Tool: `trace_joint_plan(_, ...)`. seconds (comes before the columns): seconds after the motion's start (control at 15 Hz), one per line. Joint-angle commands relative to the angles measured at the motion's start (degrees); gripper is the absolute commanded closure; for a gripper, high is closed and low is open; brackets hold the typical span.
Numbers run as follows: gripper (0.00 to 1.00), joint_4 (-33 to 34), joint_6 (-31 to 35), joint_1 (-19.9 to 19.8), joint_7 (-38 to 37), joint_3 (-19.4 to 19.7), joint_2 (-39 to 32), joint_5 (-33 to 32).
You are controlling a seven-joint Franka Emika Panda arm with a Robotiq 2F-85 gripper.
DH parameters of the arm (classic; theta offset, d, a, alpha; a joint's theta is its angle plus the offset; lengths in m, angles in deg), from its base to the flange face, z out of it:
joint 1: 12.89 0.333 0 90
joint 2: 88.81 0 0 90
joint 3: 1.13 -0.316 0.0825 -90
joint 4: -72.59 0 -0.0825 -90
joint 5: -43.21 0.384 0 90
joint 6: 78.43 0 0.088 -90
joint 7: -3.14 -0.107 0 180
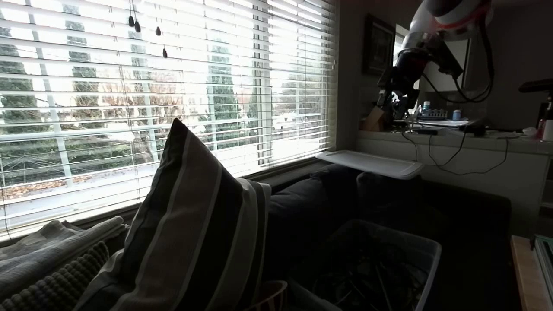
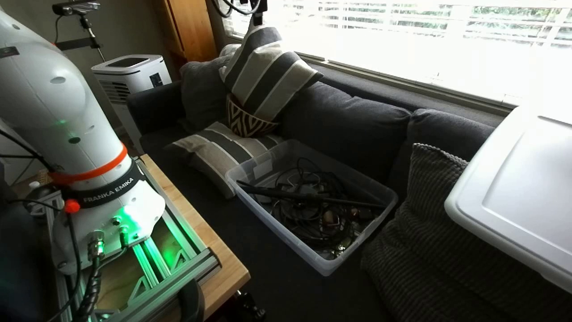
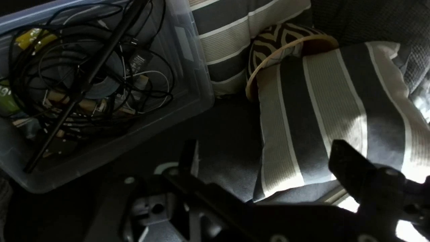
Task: Use the white lid to close the clear plastic box
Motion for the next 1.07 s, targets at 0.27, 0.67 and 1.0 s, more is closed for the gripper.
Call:
trace_joint_plan(0.27,0.0,1.1,6.5,-4.8,16.6,13.2,-14.4,22.6)
trace_joint_plan(0.67,0.0,4.2,4.1,-12.5,27.3,16.9,-28.1,43.7)
trace_joint_plan(1.0,0.0,6.9,1.0,-21.5,31.9,17.2,-38.1,54.3)
